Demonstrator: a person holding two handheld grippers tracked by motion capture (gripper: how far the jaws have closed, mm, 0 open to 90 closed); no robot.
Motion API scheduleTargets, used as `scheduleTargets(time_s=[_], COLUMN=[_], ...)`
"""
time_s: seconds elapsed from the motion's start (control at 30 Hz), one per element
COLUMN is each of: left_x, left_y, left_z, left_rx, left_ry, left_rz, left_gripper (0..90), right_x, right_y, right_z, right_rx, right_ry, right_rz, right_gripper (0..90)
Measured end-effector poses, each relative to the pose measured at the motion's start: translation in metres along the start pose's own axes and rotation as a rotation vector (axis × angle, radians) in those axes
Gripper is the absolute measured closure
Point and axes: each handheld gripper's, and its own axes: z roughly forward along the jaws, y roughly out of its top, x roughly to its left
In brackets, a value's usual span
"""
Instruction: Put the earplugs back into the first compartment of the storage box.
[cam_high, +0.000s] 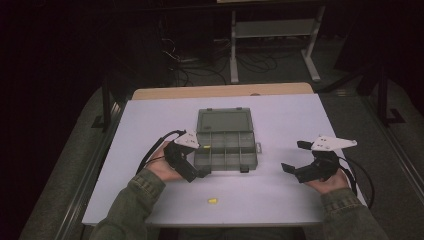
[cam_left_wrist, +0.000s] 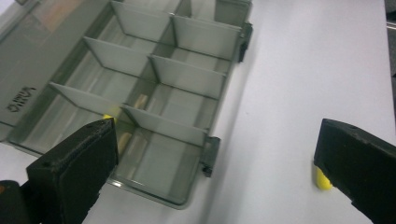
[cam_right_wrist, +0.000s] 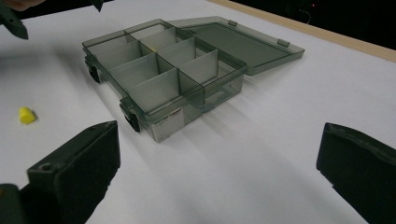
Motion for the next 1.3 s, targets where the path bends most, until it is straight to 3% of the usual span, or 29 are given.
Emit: scheduleTargets(time_s=[0.4, 0.73, 1.03, 1.3], left_x=[-0.03, -0.059, -0.068, -0.068], left_y=[-0.004, -0.006, -0.006, -0.008], left_z=[0.012, 0.029, 0.041, 0.043], left_rx=[0.017, 0.109, 0.145, 0.176], left_ry=[-0.004, -0.084, -0.144, -0.179], left_rz=[0.065, 0.124, 0.164, 0.177], left_gripper=[0.0, 1.3, 15.8, 36.1], right_x=[0.0, 0.001, 0.002, 0.002], right_y=[0.0, 0.0, 0.001, 0.001], right_z=[0.0, -0.001, -0.001, -0.001], right_rx=[0.001, 0.0, -0.002, 0.0], right_ry=[-0.001, 0.005, 0.006, 0.008], right_rz=[-0.002, -0.005, -0.006, -0.01], right_gripper=[0.0, 0.0, 0.0, 0.0])
